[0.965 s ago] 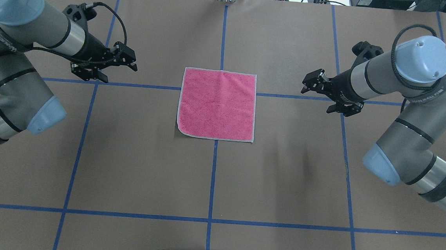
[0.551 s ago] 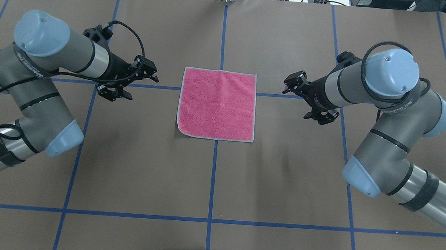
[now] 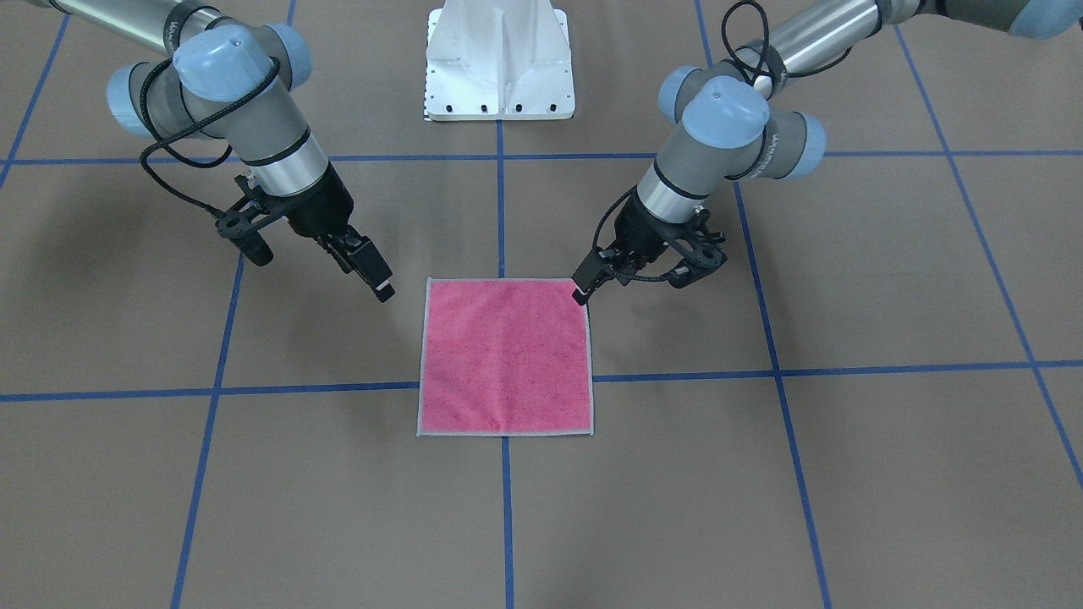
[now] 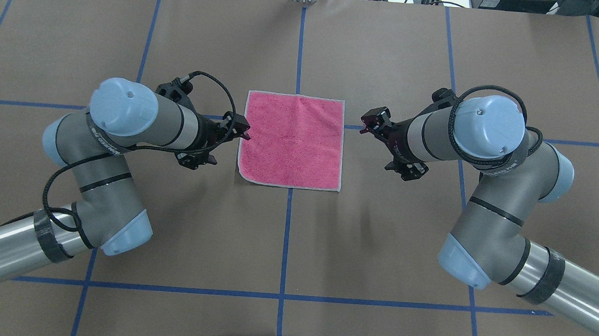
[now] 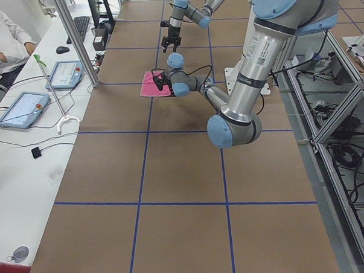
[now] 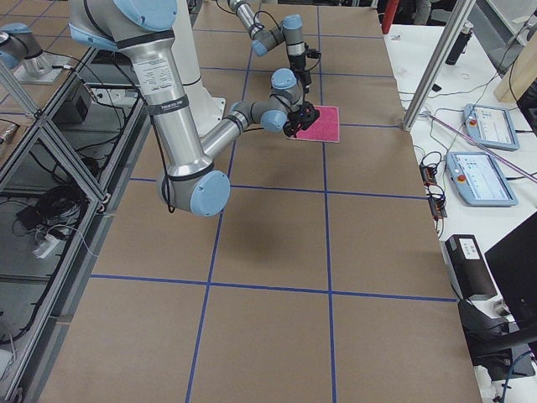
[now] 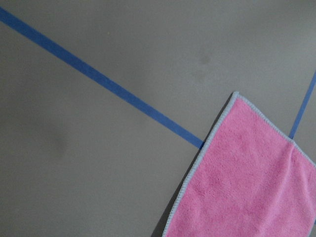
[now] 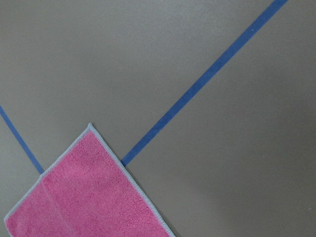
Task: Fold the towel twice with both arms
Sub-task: 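Lower the left gripper onto the towel corner nearest it and grasp it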
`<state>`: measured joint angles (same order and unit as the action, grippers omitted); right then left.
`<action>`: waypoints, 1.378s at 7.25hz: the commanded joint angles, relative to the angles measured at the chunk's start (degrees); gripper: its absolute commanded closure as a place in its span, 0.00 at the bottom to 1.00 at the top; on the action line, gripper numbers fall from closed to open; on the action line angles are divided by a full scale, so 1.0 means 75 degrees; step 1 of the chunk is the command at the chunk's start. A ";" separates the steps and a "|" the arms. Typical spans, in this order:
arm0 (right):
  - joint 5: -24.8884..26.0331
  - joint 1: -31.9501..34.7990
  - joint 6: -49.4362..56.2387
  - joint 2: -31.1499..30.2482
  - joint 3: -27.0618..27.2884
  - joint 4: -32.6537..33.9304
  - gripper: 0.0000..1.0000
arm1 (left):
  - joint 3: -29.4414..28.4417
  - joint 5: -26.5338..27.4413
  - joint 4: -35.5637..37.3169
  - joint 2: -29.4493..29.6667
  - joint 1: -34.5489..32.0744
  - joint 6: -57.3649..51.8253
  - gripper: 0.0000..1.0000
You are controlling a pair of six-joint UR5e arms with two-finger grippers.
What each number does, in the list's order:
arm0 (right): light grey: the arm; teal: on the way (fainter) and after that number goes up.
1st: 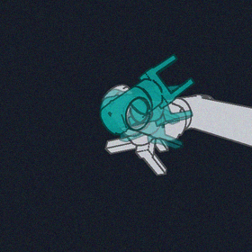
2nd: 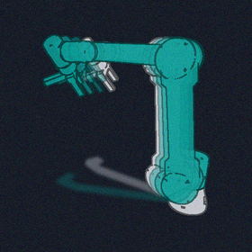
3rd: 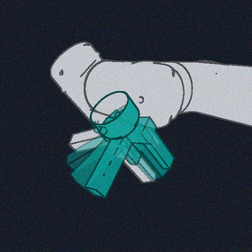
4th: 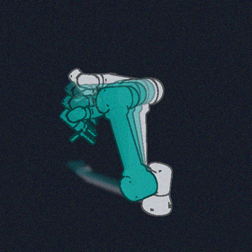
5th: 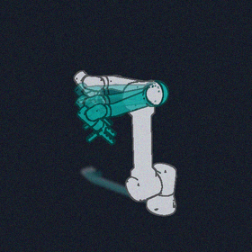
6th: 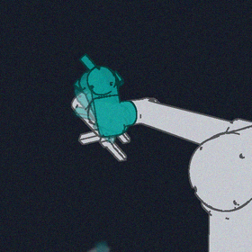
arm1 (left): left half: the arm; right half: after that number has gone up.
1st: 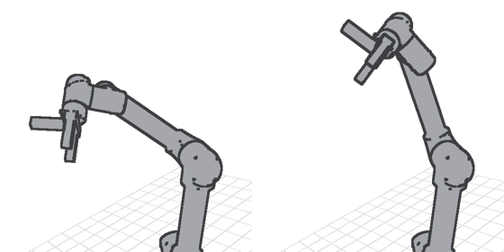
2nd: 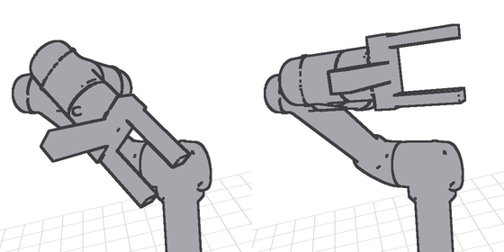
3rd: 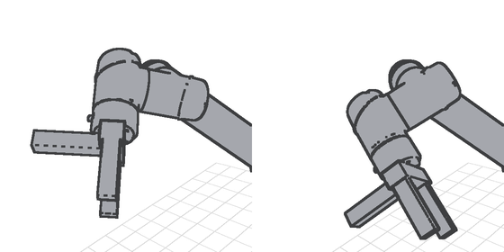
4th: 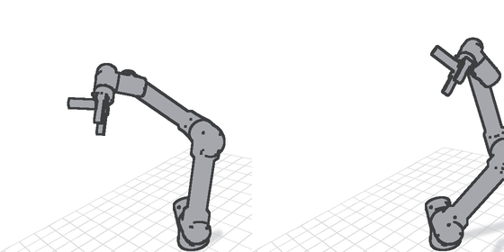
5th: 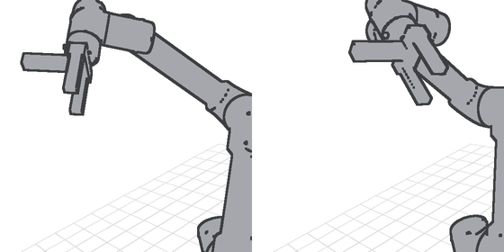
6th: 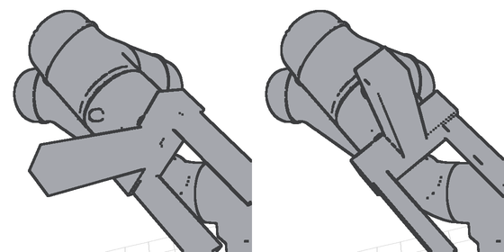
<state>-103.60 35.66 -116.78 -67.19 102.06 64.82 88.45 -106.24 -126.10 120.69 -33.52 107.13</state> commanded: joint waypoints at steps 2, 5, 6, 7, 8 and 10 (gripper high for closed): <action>0.0219 -0.0184 -0.0050 0.0017 0.0021 -0.0006 0.03 | -0.0473 0.0290 -0.0003 0.0290 0.0251 0.0014 0.25; 0.0231 -0.0184 -0.0050 0.0064 -0.0002 -0.0006 0.03 | -0.0426 0.0243 0.0009 0.0267 0.0263 -0.0057 0.41; 0.0231 -0.0196 -0.0050 0.0064 -0.0002 -0.0006 0.03 | -0.0403 0.0232 0.0009 0.0232 0.0263 -0.0057 0.44; 0.0231 -0.0207 -0.0050 0.0064 -0.0002 -0.0006 0.03 | -0.0403 0.0220 0.0021 0.0197 0.0274 -0.0069 0.47; 0.0231 -0.0207 -0.0050 0.0064 -0.0002 -0.0006 0.03 | -0.0380 0.0208 0.0021 0.0196 0.0274 -0.0069 0.48; 0.0231 -0.0207 -0.0050 0.0064 -0.0014 -0.0006 0.03 | -0.0368 0.0208 0.0021 0.0208 0.0297 -0.0069 0.53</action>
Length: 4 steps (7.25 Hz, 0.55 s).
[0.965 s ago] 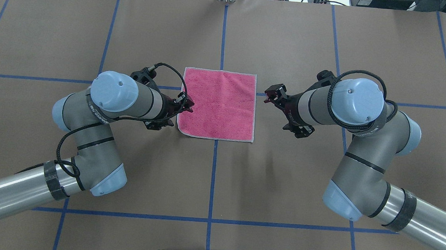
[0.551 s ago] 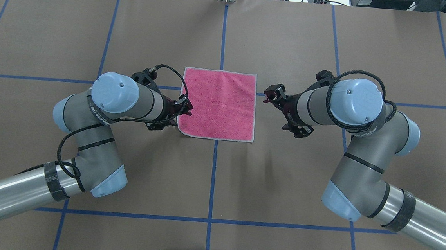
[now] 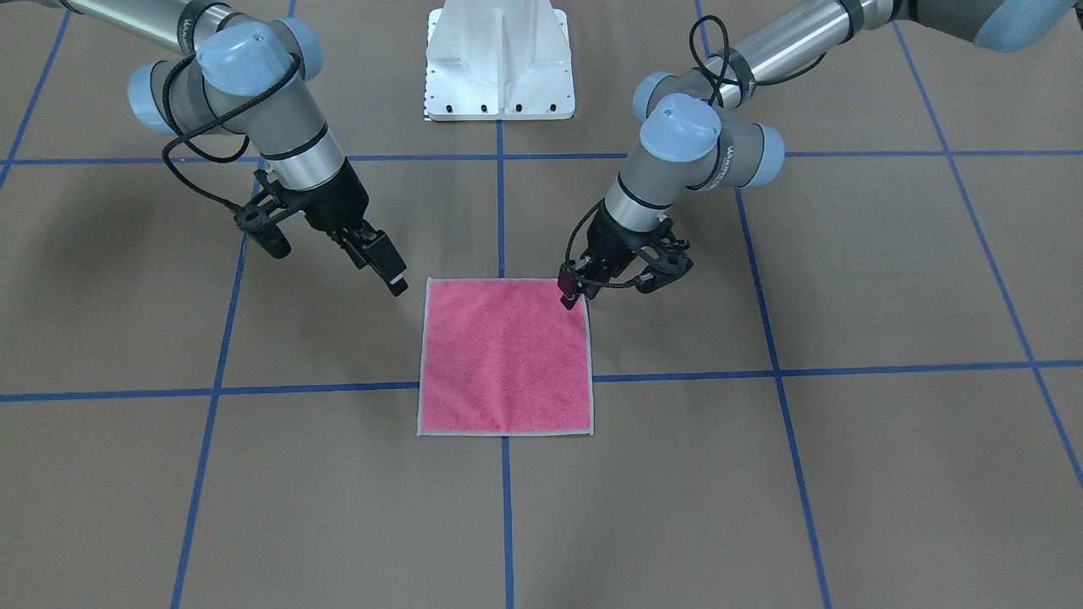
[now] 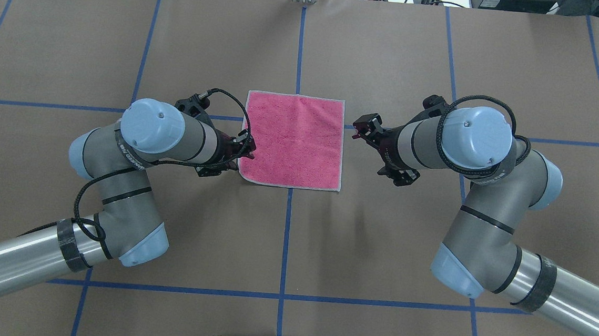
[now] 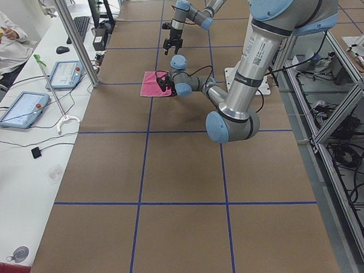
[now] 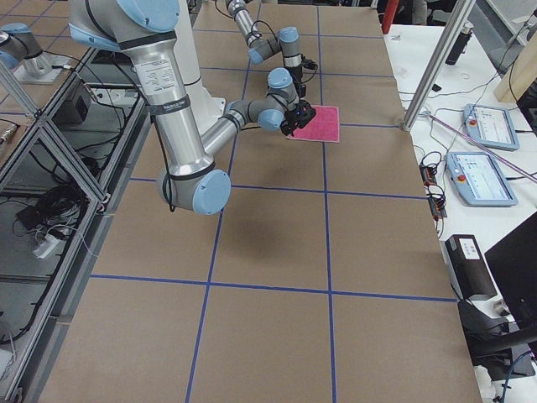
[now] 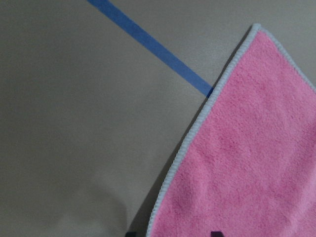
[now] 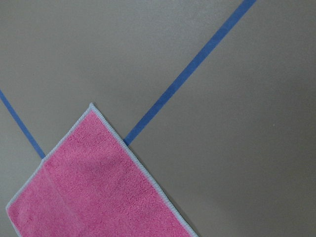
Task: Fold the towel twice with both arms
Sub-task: 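Lower the left gripper onto the towel corner nearest it and grasp it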
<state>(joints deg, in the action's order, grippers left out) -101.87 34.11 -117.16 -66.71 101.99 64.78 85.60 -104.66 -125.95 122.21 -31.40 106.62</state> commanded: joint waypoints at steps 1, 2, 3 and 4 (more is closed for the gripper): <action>0.0000 -0.0001 0.0012 0.0001 -0.0004 0.0000 0.03 | 0.0012 -0.0002 0.0012 -0.0006 0.0015 -0.0001 0.55; 0.0000 -0.0001 0.0012 0.0001 -0.0004 0.0000 0.03 | 0.0012 -0.0002 0.0012 -0.0017 0.0039 -0.0012 0.58; 0.0000 -0.0012 0.0000 0.0001 -0.0004 0.0012 0.03 | 0.0012 -0.0014 0.0012 -0.0006 0.0062 -0.0094 0.58; 0.0000 -0.0012 0.0000 0.0001 0.0007 0.0000 0.03 | 0.0012 -0.0014 0.0012 -0.0006 0.0097 -0.0129 0.58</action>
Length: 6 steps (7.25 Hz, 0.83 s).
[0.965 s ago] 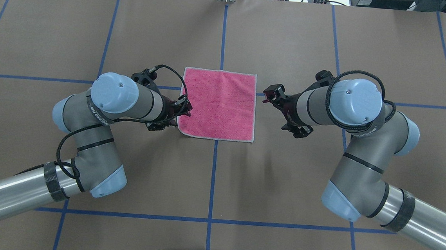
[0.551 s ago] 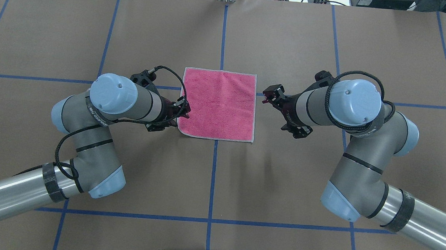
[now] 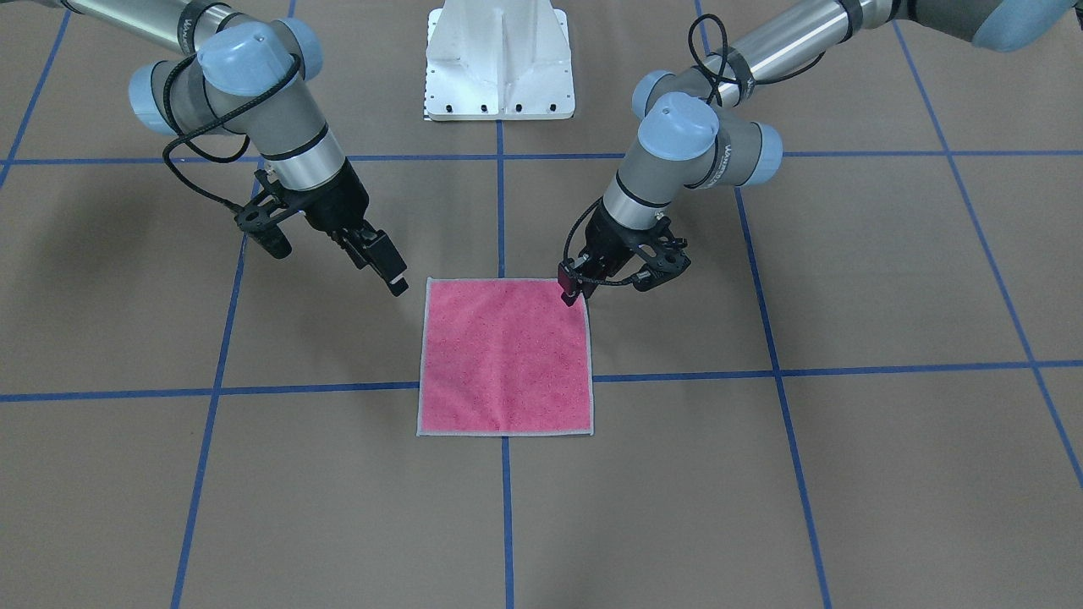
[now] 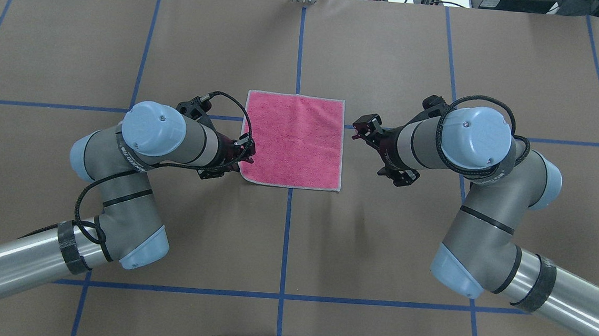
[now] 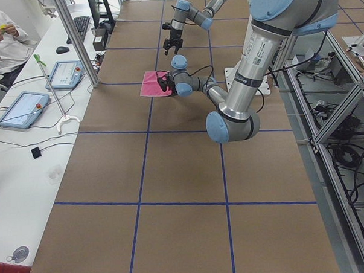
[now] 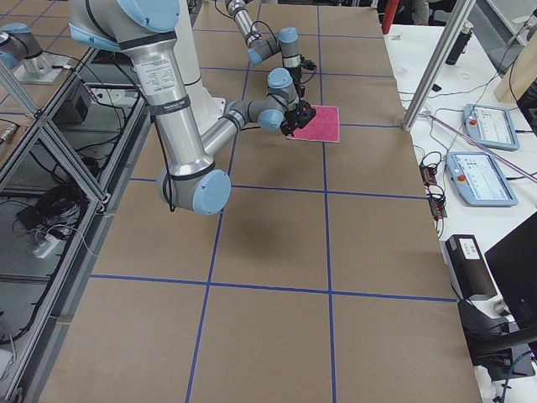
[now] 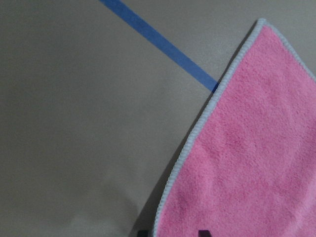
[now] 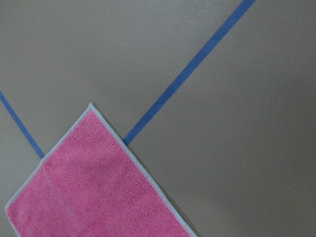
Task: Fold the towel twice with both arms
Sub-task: 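Lower the left gripper onto the towel corner nearest it and grasp it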
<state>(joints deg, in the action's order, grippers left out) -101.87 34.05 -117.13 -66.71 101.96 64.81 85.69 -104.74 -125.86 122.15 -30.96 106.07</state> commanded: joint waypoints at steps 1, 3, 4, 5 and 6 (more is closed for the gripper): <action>0.0000 -0.0004 0.0008 0.0000 0.0010 -0.0005 0.03 | 0.0012 -0.0004 0.0012 0.0003 0.0073 -0.0056 0.59; 0.0000 -0.0004 0.0008 0.0000 0.0010 -0.0005 0.03 | 0.0070 -0.0004 0.0012 -0.0009 0.0108 -0.0056 0.70; 0.0000 -0.0004 0.0008 0.0000 0.0010 0.0007 0.03 | 0.0083 0.0008 0.0012 -0.0009 0.0108 -0.0056 0.76; 0.0000 -0.0004 0.0008 -0.0011 0.0010 0.0007 0.03 | 0.0106 0.0008 0.0012 -0.0032 0.0108 -0.0056 0.76; 0.0000 -0.0004 -0.0004 -0.0012 0.0010 -0.0005 0.03 | 0.0118 -0.0004 0.0024 -0.0033 0.0108 -0.0056 0.76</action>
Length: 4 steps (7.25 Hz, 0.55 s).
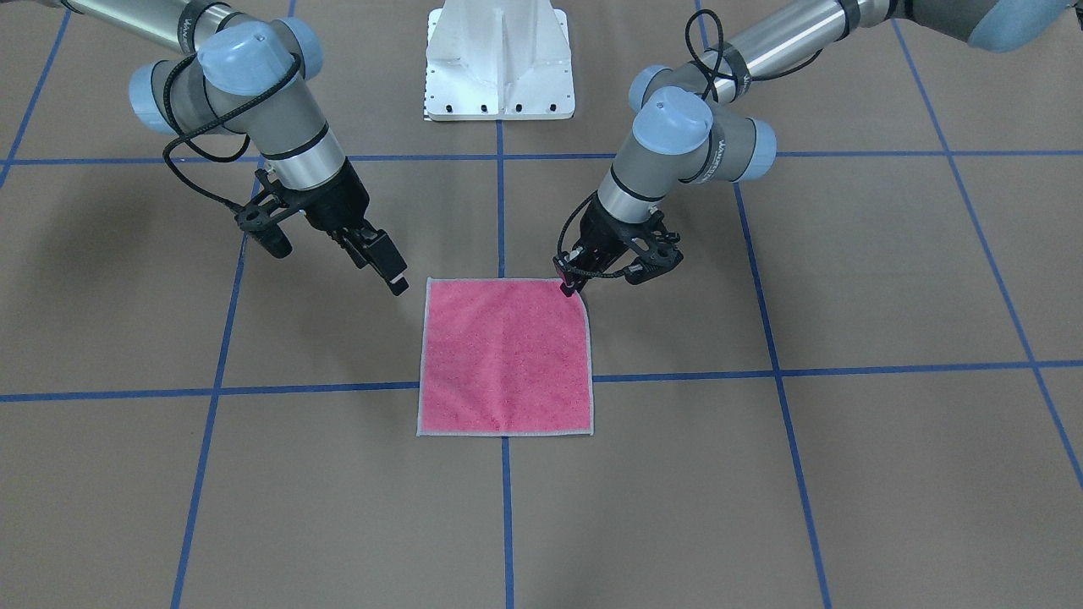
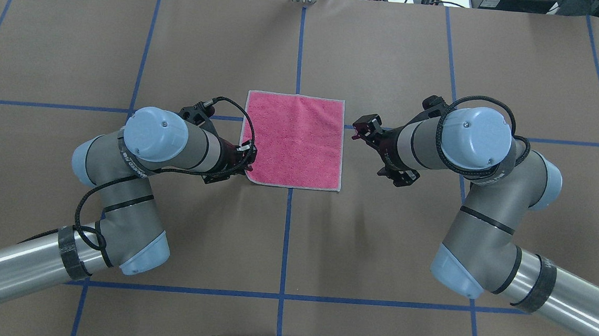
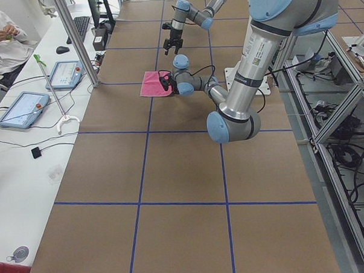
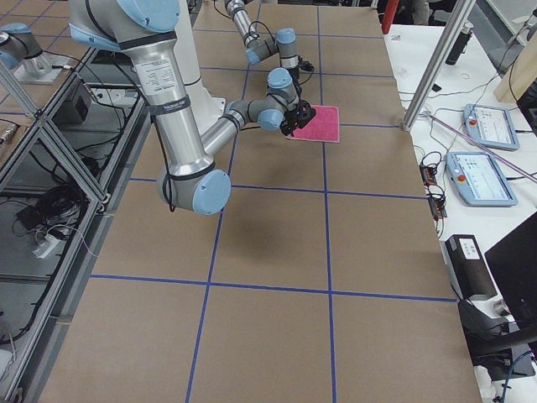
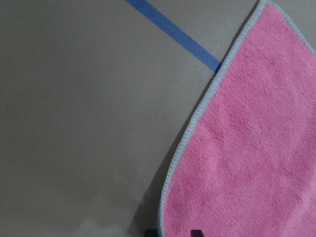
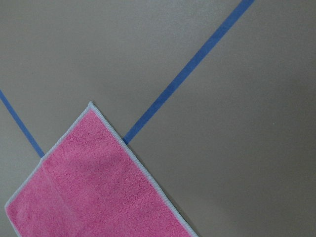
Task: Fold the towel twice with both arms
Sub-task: 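Lower the left gripper onto the towel corner nearest it and grasp it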
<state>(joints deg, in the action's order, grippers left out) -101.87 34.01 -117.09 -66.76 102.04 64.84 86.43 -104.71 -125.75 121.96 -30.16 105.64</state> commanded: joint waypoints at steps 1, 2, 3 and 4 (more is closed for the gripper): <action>0.0000 0.0000 0.0002 -0.0005 0.0000 0.0004 0.03 | 0.0031 0.0004 0.0009 -0.0008 0.0002 0.0000 0.81; 0.0012 -0.0046 0.0003 -0.0005 -0.0011 0.0004 0.03 | 0.0066 -0.0008 0.0032 -0.0020 0.0002 0.0000 0.91; 0.0105 -0.0163 0.0003 -0.0028 -0.0023 0.0015 0.02 | 0.0066 0.0004 0.0032 -0.0020 0.0002 0.0000 1.00; 0.0442 -0.0558 0.0084 -0.0075 -0.0035 0.0039 0.02 | 0.0066 0.0004 0.0044 -0.0020 0.0002 0.0000 1.00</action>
<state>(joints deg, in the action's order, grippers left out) -100.69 32.38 -116.93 -67.00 101.88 64.96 86.88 -104.70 -125.50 121.83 -30.15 105.64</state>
